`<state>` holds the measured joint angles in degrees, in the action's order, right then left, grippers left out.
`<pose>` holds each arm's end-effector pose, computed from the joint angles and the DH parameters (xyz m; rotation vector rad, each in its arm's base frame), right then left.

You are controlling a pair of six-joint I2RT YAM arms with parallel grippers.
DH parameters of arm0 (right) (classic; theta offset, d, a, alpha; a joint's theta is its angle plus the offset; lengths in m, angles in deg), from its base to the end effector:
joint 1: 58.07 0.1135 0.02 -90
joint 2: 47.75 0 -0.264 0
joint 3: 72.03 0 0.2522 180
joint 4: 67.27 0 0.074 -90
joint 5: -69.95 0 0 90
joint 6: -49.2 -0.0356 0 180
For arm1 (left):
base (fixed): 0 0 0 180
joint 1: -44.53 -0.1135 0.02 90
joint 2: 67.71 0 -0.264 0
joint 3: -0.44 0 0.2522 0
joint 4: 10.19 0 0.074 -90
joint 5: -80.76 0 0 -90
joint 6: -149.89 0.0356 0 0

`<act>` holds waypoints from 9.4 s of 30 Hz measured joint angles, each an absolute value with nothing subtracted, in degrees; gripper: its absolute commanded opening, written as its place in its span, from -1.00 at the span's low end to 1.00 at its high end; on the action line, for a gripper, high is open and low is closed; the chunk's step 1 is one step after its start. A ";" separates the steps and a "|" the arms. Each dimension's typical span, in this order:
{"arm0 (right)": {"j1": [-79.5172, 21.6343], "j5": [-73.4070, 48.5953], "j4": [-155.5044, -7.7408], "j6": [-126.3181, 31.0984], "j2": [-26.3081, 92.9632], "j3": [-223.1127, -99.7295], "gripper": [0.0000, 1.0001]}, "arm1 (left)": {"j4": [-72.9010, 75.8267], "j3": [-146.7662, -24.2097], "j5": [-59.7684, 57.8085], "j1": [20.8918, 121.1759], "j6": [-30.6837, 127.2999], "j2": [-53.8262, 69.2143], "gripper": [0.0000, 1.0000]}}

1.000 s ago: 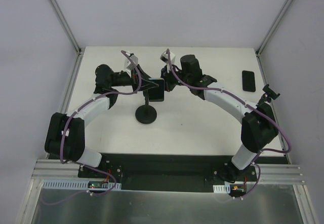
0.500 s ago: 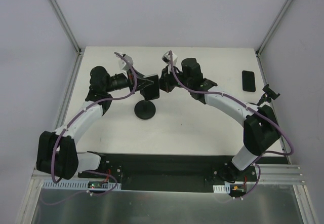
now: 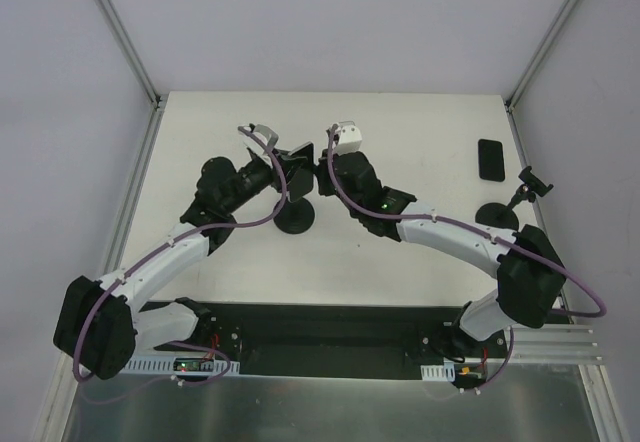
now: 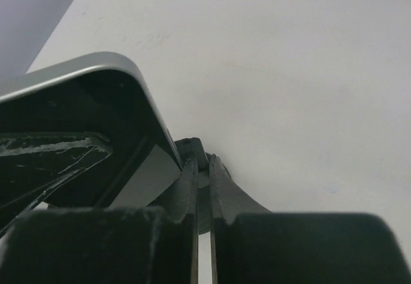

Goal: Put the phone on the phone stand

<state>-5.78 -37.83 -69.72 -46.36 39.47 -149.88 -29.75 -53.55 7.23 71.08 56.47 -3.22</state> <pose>0.2298 0.2795 0.3140 -0.4970 1.7192 0.4545 0.2290 -0.1257 0.3228 0.5240 1.3515 -0.6329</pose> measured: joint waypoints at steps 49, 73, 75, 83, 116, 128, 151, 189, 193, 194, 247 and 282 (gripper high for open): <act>-27.13 -18.16 -58.15 -37.22 23.16 -131.94 0.78 | -46.76 -78.42 25.04 22.51 50.87 30.11 -1.00; -27.35 -15.69 -57.19 -37.35 25.33 -131.94 0.76 | -45.75 -84.54 21.48 32.52 52.49 35.81 -1.00; -27.35 -15.69 -57.15 -37.35 25.33 -131.94 0.76 | -44.35 -86.48 20.36 33.84 53.08 36.60 -1.00; -27.35 -15.62 -56.82 -37.35 25.68 -131.94 0.76 | -43.22 -95.62 10.68 41.16 55.72 43.46 -1.00; -27.85 -15.29 -57.19 -37.35 26.27 -132.07 0.79 | -45.14 -88.30 -8.97 48.74 51.22 38.96 0.98; -27.89 -24.63 -70.68 -39.01 22.83 -136.57 0.93 | -15.42 -72.37 -12.05 49.24 31.68 -1.30 0.71; -85.58 -14.83 -108.42 -60.63 8.26 -136.64 0.95 | 5.94 -81.87 24.21 62.97 31.62 12.58 0.81; -76.31 -36.73 -105.47 -45.64 24.41 -144.83 -0.99 | 3.82 -81.79 29.87 64.06 26.74 16.80 0.75; -69.49 -42.18 -106.30 -42.97 24.43 -144.96 -0.99 | 3.77 -81.79 31.05 64.06 26.35 16.97 0.75; -67.15 -43.44 -106.89 -42.16 24.43 -145.29 -0.99 | 3.66 -81.79 31.16 64.06 26.37 16.95 0.75; -10.13 -30.70 -106.41 -31.01 28.36 -148.88 0.61 | -31.79 -72.67 49.26 48.06 1.10 17.67 0.74; -9.78 -52.21 -99.94 -27.84 30.16 -149.45 0.79 | -31.70 -72.67 49.32 49.29 -0.93 21.76 0.71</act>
